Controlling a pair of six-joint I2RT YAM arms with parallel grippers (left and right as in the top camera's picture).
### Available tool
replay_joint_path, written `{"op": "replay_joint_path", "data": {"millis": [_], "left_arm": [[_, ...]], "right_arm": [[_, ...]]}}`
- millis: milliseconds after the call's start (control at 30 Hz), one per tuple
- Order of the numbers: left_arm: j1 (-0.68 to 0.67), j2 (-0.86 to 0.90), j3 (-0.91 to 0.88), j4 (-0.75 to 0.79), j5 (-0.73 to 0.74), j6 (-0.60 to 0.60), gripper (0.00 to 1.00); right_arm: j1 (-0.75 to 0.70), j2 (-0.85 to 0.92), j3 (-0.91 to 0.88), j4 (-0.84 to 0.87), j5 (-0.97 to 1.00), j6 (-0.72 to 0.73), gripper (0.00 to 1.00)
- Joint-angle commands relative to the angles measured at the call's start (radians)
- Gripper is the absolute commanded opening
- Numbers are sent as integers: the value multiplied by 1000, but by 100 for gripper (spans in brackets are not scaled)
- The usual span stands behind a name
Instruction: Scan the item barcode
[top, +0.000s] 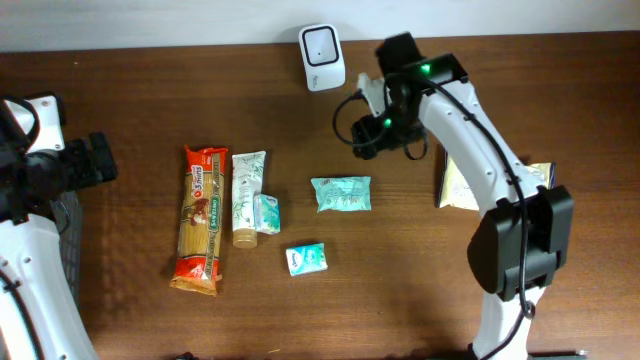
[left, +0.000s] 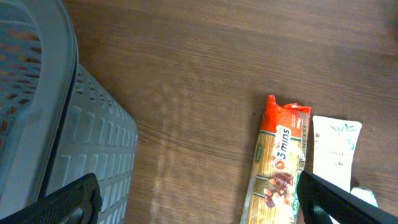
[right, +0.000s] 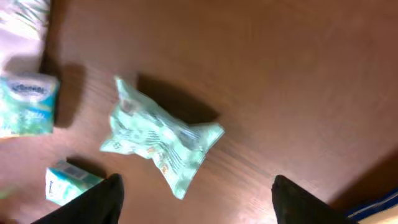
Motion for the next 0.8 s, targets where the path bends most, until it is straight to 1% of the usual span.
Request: {"op": "replay_joint_path", "data": {"millis": [0, 67, 133, 167, 200, 400, 500, 600, 633, 700, 733, 767], "left_arm": [[-2, -5, 0, 1, 0, 16, 99], [-2, -5, 0, 1, 0, 16, 99], [-2, -5, 0, 1, 0, 16, 99], [-2, -5, 0, 1, 0, 16, 99], [-2, -5, 0, 1, 0, 16, 99], [-2, -5, 0, 1, 0, 16, 99], [-2, -5, 0, 1, 0, 16, 99], [-2, -5, 0, 1, 0, 16, 99], [-2, -5, 0, 1, 0, 16, 99], [-2, -5, 0, 1, 0, 16, 99], [-2, -5, 0, 1, 0, 16, 99], [-2, -5, 0, 1, 0, 16, 99]], "right_arm": [[-23, 3, -179, 100, -165, 59, 76], [-34, 3, -280, 213, -254, 88, 72], [-34, 3, -346, 275, -273, 106, 70], [-33, 3, -441, 364, -330, 106, 64], [-33, 3, -476, 406, -330, 106, 63], [-33, 6, -566, 540, -330, 106, 54], [-33, 7, -615, 620, -330, 105, 44], [-33, 10, -635, 694, -329, 104, 43], [-33, 11, -635, 705, -330, 102, 40], [-33, 13, -635, 720, -330, 94, 27], [-33, 13, -635, 720, -330, 94, 12], [-36, 10, -632, 712, -330, 94, 4]]}}
